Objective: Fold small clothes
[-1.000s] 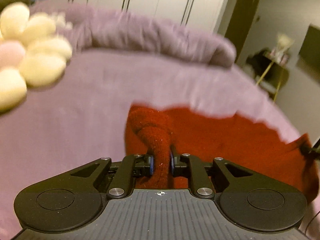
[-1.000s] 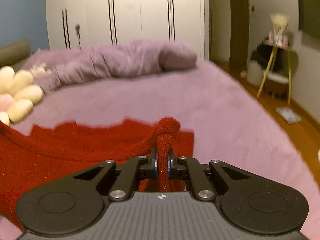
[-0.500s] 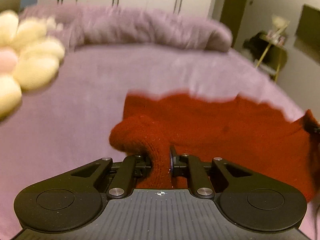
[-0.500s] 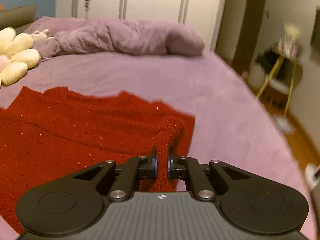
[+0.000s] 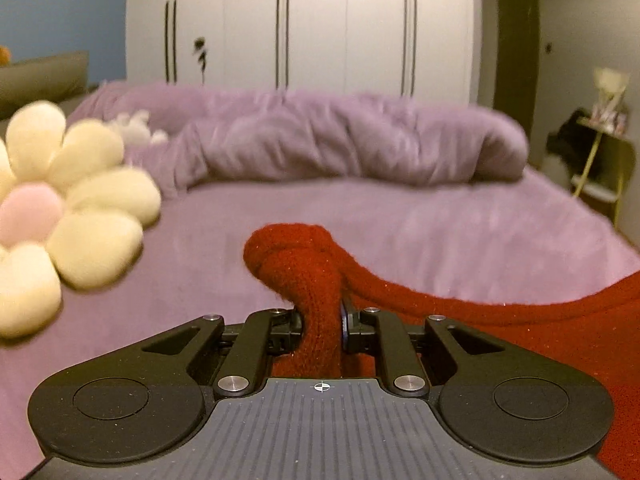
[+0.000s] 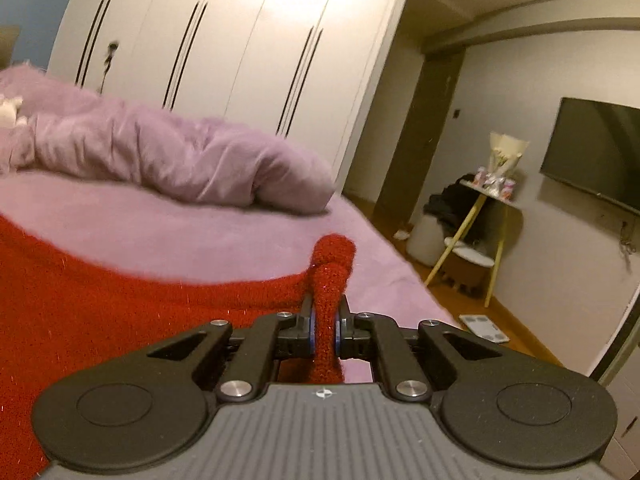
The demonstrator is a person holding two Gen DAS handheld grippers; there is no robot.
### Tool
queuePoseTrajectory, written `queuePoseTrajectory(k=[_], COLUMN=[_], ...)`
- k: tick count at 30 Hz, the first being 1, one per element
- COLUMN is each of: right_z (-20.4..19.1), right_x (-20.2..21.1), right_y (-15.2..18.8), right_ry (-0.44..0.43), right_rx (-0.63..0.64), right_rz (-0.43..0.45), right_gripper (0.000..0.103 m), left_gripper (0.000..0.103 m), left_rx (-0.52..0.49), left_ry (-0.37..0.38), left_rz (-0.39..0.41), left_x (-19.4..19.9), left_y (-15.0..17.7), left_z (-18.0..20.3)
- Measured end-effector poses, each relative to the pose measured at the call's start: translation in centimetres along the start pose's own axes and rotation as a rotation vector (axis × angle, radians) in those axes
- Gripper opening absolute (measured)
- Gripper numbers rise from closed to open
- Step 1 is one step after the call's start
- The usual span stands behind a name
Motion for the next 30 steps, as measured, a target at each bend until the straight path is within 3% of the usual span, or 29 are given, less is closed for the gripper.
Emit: queuePoseTrajectory(k=[7,9,10,11,13,15,16,18,20,21,22,24,26,30], right_z=[-2.1,-2.7,-3.3,-3.6,-3.3,-2.9,-3.3,-5.8,-9.4,-11.4,-12.7,-14.3,-13.2,-5.9], right_x=[-2.5,-3.4,-3.8,-4.1,-3.7,-1.9,-0.6,3.1,6.1,7.4,8.2,8.5,6.7,0.2], right_y=[3.5,4.4,4.9,5.2,4.7,3.3,2.9,2.3,2.9,3.6,4.3,5.7,6.2,6.6], right_ry=[0.037,0.034,0.030,0.029,0.057,0.067,0.025,-0.207,-0.442,-0.525,-0.550,-0.504,-0.406,-0.174], right_rx=[0.086,0.122,0.153,0.174,0.153,0.092,0.064,0.011,0.030,0.063,0.105,0.213,0.232,0.037], right_rz=[-0.048,-0.082,-0.113,-0.138,-0.117,-0.046,-0.010,0.055,0.048,0.042,0.053,0.095,0.103,-0.013], right_gripper=[0.008,0.008,0.008,0.009,0.015,0.017,0.018,0.018,0.019,0.019,0.019,0.019,0.019,0.020], left_gripper=[0.019,0.031,0.046,0.055,0.058,0.066,0.072,0.079,0.079,0.079,0.079,0.079,0.079,0.082], left_rx=[0.007,0.005,-0.002,-0.001,0.022,0.061,0.098,0.155,0.160,0.137,0.117,0.073,0.007,0.045], left_ry=[-0.064,-0.083,-0.099,-0.120,-0.152,-0.103,-0.048,0.076,0.159,0.174,0.173,0.139,0.080,-0.006], left_rz=[-0.049,-0.060,-0.068,-0.065,-0.016,0.027,0.059,0.077,0.038,0.000,-0.035,-0.077,-0.055,-0.057], left_x=[-2.5,-2.9,-2.9,-2.6,-0.9,1.3,2.5,3.7,3.1,2.3,1.5,0.1,-0.5,-1.5], left_y=[3.9,4.5,4.8,4.8,4.2,3.7,3.6,3.9,5.0,5.8,6.6,7.8,8.0,8.0], left_z=[-2.0,-2.6,-2.9,-3.2,-3.7,-3.3,-2.7,-0.7,1.3,2.3,3.0,3.6,3.3,0.4])
Point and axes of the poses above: each gripper's, at about its wrist camera, not at the fingertips, and x roughly against the way its jaws point, z to its right, y to its underside, the point moved 8 cm from there along -x, roughly the way its jaws point, and after that the axes turned 10 degrees about y, right-handed, at the moved point
